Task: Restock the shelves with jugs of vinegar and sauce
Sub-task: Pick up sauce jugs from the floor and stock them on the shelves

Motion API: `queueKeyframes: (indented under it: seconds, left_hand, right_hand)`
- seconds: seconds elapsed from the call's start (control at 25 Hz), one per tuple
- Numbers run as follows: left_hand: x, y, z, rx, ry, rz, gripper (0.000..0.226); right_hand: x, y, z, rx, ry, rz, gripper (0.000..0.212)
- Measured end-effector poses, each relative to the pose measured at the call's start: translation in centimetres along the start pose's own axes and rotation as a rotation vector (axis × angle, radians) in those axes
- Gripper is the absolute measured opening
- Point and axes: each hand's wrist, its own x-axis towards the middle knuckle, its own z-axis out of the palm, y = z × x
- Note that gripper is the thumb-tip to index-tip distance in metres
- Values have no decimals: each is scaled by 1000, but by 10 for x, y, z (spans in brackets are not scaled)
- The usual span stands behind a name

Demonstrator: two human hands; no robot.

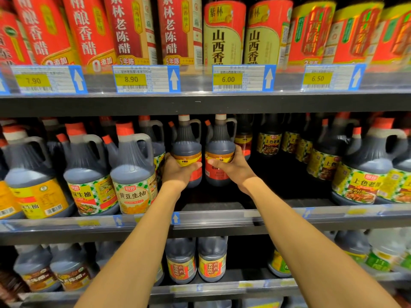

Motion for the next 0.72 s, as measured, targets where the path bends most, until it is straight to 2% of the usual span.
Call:
queueKeyframes:
  seconds: [0.48, 0.72]
  left_hand:
    - [0, -1, -3, 46, 19, 2, 74]
    - [-8, 0, 0, 211, 47, -11, 79]
  right_hand:
    - [5, 5, 2, 1, 0, 9, 87]
    - [2, 7, 1, -88, 41, 7, 97]
